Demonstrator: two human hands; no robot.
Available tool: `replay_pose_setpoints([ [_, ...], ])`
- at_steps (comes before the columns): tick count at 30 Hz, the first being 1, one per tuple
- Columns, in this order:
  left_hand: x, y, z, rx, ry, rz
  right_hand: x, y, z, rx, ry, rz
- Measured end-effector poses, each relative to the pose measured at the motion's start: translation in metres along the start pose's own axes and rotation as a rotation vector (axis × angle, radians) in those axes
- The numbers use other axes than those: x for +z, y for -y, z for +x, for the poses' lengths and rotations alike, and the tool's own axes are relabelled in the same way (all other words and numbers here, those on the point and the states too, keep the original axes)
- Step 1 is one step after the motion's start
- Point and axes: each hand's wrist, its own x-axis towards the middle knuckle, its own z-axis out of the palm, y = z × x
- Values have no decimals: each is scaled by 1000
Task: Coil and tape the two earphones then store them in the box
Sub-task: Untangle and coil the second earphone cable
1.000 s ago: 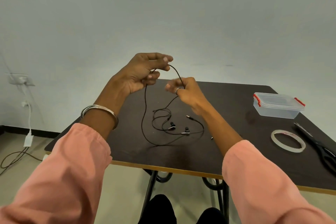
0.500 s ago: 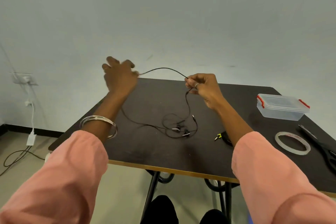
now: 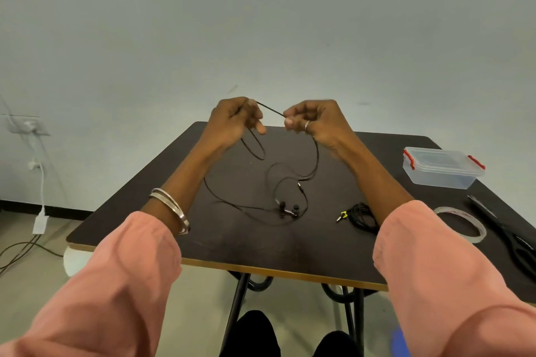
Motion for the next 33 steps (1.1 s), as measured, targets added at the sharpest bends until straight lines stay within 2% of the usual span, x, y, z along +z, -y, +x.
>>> replay_pose_setpoints([
  [4,1,0,0,-107,-117,-91,-2,-15,-5,87,76,193],
  [7,-3,1,6,-230,-324,-287,1,-25,-6,130,93,162],
  [10,-20,4,10,-236,-407,-304,-7,-37,-9,123,53,119],
  [14,-34,11,11,-192,-505,-304,-15,-47,-6,50,-55,-64],
  [18,-32,13,10,-152,-558,-334,-9,-50,-1,21,-62,-319],
  [22,-26,16,5,-180,-502,-290,-9,-70,2,14,-113,-656],
  [25,-17,21,1,-206,-365,-172,-12,-78,-3,196,-60,-786],
  [28,-3,26,-4,-188,-198,-24,-15,-74,-6,322,54,-698],
  [33,24,34,-10,-164,2,193,-8,-39,-7,264,417,-363],
])
